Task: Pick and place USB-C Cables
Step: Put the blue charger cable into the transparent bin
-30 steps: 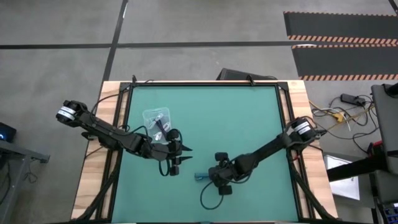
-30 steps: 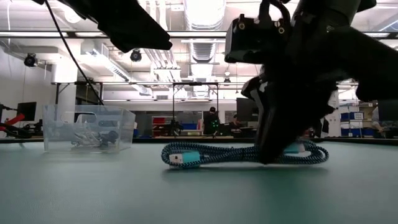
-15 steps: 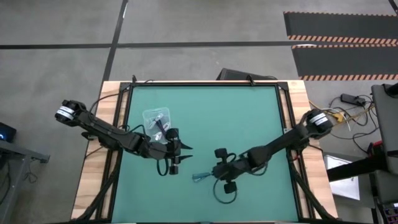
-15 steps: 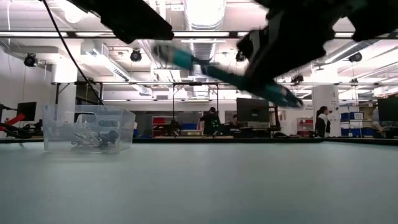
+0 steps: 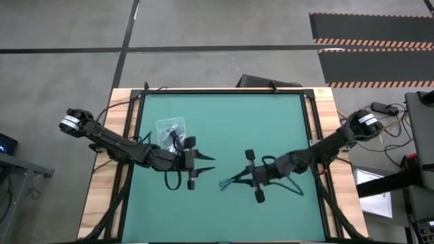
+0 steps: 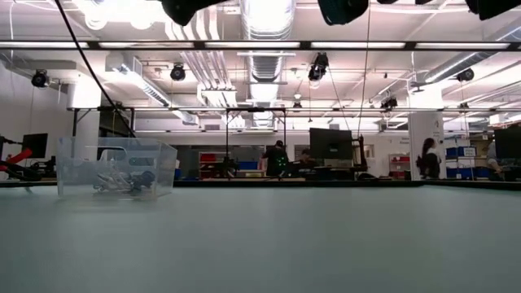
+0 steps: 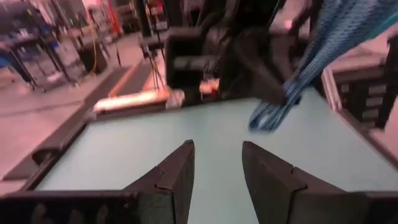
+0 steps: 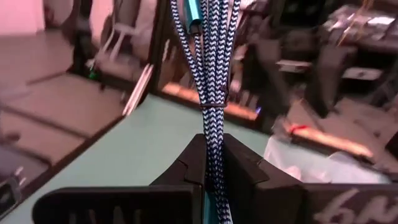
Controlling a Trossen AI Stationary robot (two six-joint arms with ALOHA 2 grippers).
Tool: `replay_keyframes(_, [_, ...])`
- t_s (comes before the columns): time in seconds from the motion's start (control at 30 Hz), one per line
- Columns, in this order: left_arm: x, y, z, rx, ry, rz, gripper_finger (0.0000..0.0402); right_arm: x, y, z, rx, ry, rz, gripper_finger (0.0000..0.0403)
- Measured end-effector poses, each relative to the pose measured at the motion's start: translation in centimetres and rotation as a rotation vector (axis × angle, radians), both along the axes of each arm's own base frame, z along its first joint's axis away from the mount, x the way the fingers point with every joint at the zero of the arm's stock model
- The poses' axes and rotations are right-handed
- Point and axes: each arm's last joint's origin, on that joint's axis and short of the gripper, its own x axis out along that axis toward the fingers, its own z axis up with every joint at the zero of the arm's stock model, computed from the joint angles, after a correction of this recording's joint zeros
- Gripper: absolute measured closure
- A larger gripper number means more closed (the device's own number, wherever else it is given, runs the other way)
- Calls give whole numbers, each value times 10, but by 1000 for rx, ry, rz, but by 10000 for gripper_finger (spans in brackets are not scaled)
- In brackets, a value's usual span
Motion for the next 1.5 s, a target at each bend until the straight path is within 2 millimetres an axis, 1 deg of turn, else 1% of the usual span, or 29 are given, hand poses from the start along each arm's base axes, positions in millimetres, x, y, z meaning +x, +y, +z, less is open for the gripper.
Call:
replay_keyframes(0.17, [8, -3, -1, -4, -66, -4, 283, 2, -11, 4, 26, -98, -39, 380])
replay_keyframes(0.4, [24, -11, -12, -34, -138, -65, 283, 10, -25, 2, 44, -122, -90, 380])
replay_keyframes(0.7, [39, -15, -18, -100, -315, -59, 283, 12, -27, -1, 43, -121, -96, 380])
replay_keyframes(0.87, [44, -16, -24, -104, -329, -55, 283, 12, -27, -1, 43, -121, -96, 380])
replay_keyframes(1.03, [44, -16, -22, -112, -359, -53, 284, 12, -27, -1, 43, -121, -97, 380])
replay_keyframes(1.17, [45, -14, -22, -104, -358, -46, 304, 13, -27, -1, 43, -120, -100, 380])
replay_keyframes(1.4, [45, -14, -22, -86, -357, -44, 376, 13, -28, -1, 42, -119, -99, 380])
replay_keyframes(1.5, [45, -14, -23, -85, -355, -44, 387, 13, -28, -2, 41, -117, -101, 380])
